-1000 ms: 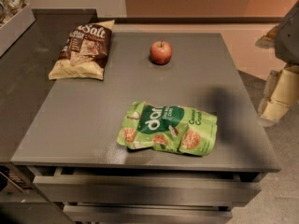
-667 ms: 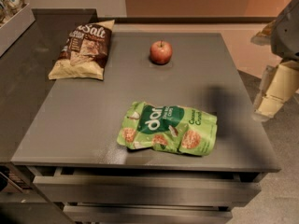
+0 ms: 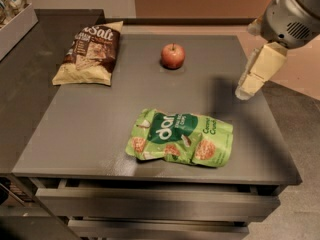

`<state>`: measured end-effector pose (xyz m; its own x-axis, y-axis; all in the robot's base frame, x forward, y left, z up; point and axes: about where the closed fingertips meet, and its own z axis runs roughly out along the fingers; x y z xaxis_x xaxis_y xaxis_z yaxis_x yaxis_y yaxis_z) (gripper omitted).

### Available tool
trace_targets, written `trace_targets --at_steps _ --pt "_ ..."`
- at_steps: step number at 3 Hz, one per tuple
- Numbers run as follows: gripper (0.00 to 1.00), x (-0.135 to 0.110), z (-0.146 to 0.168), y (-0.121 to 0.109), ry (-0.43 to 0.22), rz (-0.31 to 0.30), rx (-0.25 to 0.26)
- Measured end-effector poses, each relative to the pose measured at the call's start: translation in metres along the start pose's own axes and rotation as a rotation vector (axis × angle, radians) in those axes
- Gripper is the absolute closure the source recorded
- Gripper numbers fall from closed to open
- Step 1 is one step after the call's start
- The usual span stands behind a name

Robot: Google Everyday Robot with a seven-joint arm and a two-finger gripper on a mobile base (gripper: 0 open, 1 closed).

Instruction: Move apple near green rice chip bag

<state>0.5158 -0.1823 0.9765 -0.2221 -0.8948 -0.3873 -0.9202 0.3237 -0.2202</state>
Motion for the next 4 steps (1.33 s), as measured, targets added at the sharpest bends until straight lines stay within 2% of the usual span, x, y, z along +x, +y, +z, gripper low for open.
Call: trace_targets --at_steps 2,3,4 --pt "0.0 -0.035 0.054 -0.088 -0.097 0.176 0.095" --pt "0.0 -0.053 0.089 -0.118 -0.132 0.23 0.096" --pt "0.0 -0.077 0.126 -0.134 -0.17 0.253 0.073"
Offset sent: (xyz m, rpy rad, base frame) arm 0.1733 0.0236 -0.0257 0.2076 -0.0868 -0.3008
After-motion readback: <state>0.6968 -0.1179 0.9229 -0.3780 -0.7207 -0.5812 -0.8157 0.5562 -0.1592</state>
